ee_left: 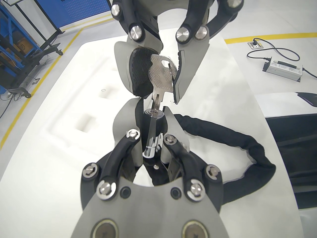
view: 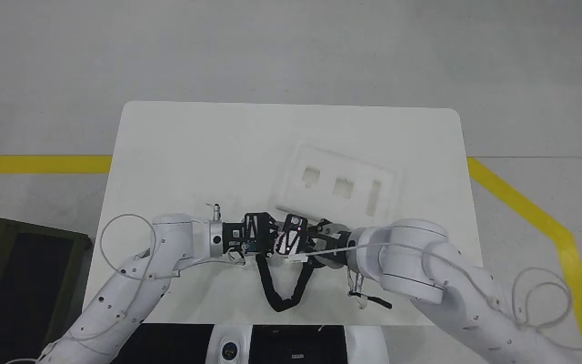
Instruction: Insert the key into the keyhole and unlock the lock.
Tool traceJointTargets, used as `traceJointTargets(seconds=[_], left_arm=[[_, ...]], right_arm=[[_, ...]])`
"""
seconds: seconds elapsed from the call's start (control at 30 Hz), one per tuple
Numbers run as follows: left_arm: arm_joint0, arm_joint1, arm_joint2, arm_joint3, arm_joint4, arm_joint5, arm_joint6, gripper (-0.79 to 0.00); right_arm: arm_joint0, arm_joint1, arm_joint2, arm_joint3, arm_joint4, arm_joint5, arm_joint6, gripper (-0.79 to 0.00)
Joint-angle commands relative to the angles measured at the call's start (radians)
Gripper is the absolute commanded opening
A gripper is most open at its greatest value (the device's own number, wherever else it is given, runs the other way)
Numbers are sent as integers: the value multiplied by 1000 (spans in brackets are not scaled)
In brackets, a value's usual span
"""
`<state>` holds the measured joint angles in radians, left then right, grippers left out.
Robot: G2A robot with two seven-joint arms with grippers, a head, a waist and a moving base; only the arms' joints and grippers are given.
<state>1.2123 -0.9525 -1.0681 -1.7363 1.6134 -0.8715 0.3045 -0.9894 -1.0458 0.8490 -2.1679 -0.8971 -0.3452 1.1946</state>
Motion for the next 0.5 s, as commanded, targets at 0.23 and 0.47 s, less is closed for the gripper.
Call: traceJointTargets(seconds=[0.23, 0.47], left_arm=[[12, 3, -12, -3, 1, 6, 12, -785], [14, 3, -14, -1, -15, 9, 9, -785]], right_arm=[[20, -7, -15, 5, 20, 17, 19, -320], [23, -12, -15, 14, 30, 37, -9, 0]])
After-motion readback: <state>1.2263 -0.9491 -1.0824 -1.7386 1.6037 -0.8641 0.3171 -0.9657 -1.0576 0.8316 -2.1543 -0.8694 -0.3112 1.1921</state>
